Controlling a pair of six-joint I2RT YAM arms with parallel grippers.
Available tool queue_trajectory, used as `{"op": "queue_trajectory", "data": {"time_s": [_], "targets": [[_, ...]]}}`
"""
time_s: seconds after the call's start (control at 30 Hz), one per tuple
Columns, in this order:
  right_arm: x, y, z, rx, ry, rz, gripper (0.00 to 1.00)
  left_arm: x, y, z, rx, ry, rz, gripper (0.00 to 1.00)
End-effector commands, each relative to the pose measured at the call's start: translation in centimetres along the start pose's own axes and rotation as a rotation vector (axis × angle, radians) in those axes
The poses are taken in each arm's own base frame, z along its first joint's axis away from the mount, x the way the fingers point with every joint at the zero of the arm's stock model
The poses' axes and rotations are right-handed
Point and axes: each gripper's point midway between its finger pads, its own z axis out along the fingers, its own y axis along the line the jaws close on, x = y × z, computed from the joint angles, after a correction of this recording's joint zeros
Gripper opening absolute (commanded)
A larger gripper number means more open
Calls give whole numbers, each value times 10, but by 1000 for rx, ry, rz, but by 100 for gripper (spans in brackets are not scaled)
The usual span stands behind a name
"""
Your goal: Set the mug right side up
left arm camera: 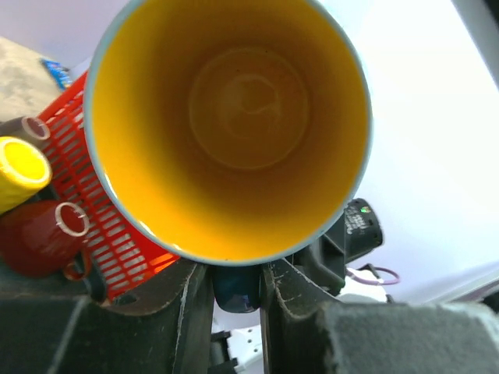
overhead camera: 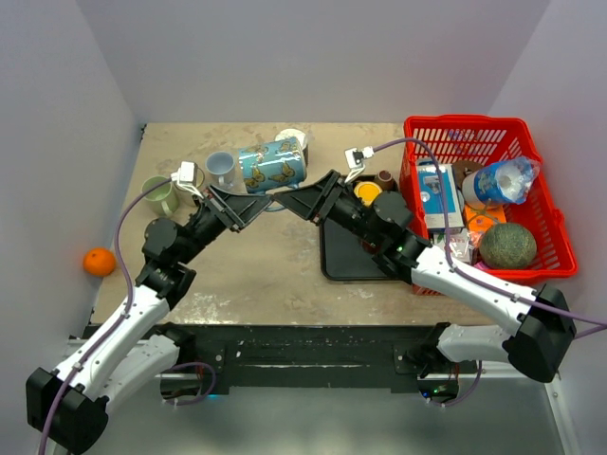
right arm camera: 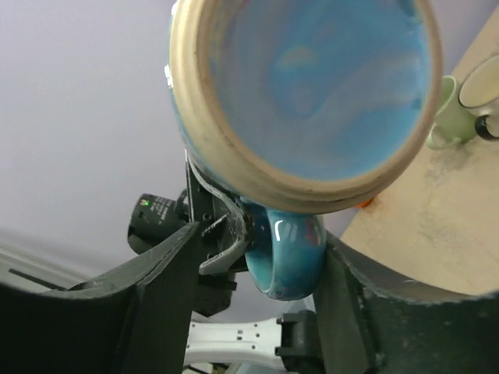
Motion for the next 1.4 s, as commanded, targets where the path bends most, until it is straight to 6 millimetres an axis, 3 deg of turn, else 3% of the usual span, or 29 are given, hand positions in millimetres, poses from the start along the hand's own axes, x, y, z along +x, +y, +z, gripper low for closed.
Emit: {"op": "queue_trajectory", "data": {"time_s": [0.0, 0.17, 0.4, 0.43, 0.77, 1.03, 1.27, 1.37], "targets": [[-19, 37, -3, -66, -57, -56, 71, -21, -29, 5, 52, -69, 158, 0], [-17, 12, 0, 40, -56, -40, 84, -25, -27, 5, 34, -83, 203, 0], [-1, -56, -9, 345, -14, 17, 98, -40, -11, 10, -96, -108, 320, 0], [1, -59, -11, 356, -14, 17, 99, -42, -7, 11, -116, -110, 352, 0], [14, -114, -44, 547, -15, 83, 99, -62, 30, 18, -325, -114, 500, 0], [4, -119, -75, 636, -52, 7, 99, -86, 91, 21, -556, -166, 614, 0], [-18, -122, -107, 749, -119, -96, 99, -107, 142, 43, -715, -191, 692, 0], [-25, -124, -118, 788, -142, -135, 99, -111, 184, 53, -824, -151, 746, 0]]}}
